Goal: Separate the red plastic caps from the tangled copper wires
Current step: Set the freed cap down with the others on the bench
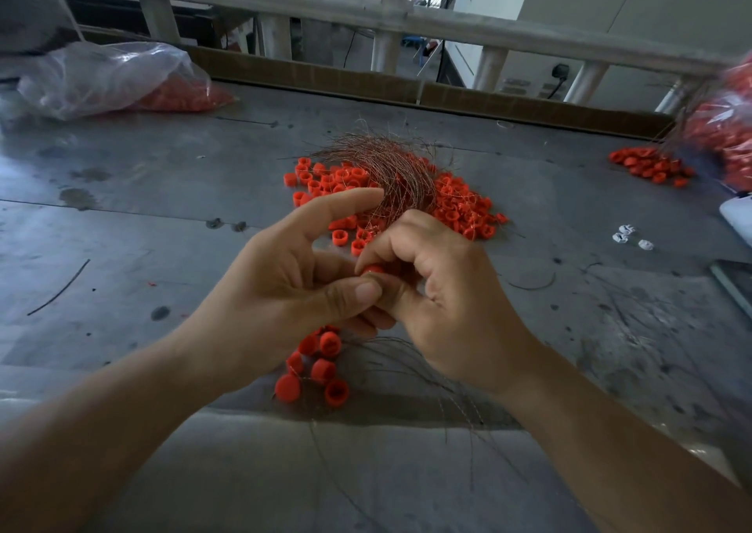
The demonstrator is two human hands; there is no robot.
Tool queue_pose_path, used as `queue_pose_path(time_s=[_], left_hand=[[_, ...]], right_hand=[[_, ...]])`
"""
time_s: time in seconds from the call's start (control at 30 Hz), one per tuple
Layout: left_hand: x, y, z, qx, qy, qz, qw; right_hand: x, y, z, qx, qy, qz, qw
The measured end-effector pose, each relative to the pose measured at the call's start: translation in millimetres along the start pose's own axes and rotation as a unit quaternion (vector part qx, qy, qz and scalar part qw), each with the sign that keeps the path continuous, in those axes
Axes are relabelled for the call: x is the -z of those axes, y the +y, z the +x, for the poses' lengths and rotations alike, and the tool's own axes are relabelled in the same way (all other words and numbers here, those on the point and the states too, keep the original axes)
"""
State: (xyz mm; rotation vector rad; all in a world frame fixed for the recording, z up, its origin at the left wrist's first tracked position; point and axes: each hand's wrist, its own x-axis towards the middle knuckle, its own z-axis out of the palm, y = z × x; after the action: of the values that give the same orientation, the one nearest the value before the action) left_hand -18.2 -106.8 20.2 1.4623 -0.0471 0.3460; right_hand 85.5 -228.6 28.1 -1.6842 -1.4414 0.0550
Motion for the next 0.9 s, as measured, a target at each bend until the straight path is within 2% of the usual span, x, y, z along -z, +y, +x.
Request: queue_pose_path(time_s=[0.23, 0.37, 0.5, 0.6, 0.77, 0.9], left_hand=[[0, 2, 4, 0.027, 0.036, -0.001, 0.999], [8, 7, 6, 0.066, 0.033, -0.059, 0.996], [16, 9, 10, 0.045, 0.056, -0.147, 0.987], [18, 11, 11, 0.035, 0.055, -0.201, 0.977], [21, 14, 11, 0.024, 0.067, -0.194, 0.978], [18, 11, 10, 0.034, 0.1, -0.028, 0.994]], right_hand=[[0, 4, 3, -0.019, 0.007, 0.019, 1.0], [0, 4, 2, -0.069, -0.001, 0.117, 0.991], [5, 5, 4, -0.155, -0.05, 0.301, 0.94], [6, 5, 4, -0.19, -0.081, 0.356, 0.911], [18, 6, 7, -0.19, -0.048, 0.308, 0.931], [27, 13, 8, -0.195, -0.045, 0.191, 0.961]])
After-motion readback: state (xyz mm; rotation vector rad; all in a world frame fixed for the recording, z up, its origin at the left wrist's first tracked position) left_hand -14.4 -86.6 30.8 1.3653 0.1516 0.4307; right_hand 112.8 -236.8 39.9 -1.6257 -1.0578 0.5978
